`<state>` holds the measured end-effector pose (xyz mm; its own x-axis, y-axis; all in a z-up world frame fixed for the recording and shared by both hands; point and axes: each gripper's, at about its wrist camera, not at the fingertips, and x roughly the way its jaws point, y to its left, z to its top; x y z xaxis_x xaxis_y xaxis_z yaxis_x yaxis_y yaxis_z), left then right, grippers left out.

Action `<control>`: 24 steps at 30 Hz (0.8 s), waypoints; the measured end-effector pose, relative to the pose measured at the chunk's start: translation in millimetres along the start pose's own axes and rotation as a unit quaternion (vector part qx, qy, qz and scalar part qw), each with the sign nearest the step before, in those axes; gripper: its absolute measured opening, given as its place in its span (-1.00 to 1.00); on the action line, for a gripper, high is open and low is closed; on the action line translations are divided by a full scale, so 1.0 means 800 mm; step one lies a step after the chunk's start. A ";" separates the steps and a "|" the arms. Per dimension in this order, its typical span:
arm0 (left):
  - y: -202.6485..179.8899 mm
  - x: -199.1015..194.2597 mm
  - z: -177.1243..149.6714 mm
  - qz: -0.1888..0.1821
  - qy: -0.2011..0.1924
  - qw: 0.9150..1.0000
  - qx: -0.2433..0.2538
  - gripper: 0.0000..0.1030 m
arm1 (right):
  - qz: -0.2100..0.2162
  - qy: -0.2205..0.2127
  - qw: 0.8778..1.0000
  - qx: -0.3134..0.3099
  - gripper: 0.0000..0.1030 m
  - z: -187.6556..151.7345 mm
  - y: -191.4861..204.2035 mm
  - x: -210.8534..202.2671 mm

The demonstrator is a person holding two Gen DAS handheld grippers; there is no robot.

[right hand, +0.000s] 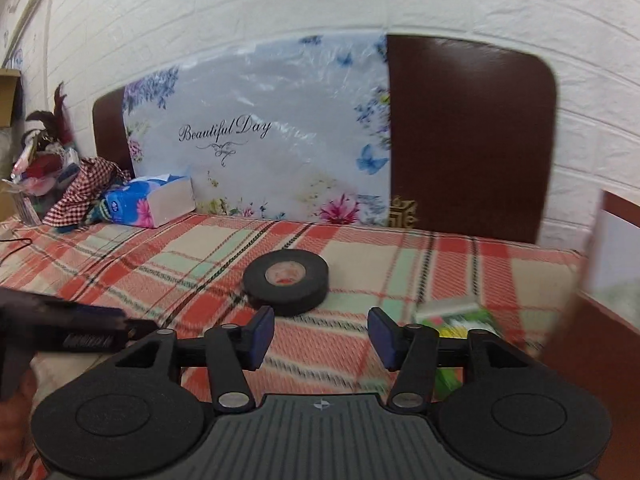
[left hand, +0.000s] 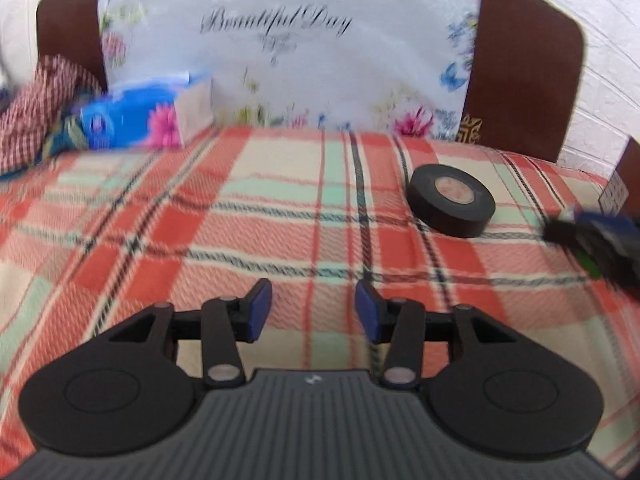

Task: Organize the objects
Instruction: 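Grasp the black tape roll with the right tool and drop it into the box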

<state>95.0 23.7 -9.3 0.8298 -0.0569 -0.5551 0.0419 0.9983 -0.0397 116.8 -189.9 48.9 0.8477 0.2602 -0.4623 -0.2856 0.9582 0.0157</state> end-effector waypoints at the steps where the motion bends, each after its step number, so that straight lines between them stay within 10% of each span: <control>1: 0.001 -0.001 -0.002 -0.004 -0.009 1.000 -0.004 0.01 | 0.001 0.002 1.000 -0.008 0.12 0.003 0.002 0.011; 8: 0.001 0.003 -0.002 -0.013 -0.020 1.000 -0.011 0.04 | 0.025 0.038 0.999 -0.018 0.74 0.023 0.023 0.096; 24: 0.004 0.002 -0.005 -0.013 -0.021 1.000 -0.012 0.06 | 0.002 0.061 0.998 -0.031 0.48 -0.027 0.035 0.021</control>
<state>94.1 26.7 -13.4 0.8508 -0.0828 -0.5189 0.0519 0.9959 -0.0738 113.7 -161.5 22.3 0.7870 0.2436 -0.5668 -0.3187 0.9472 -0.0353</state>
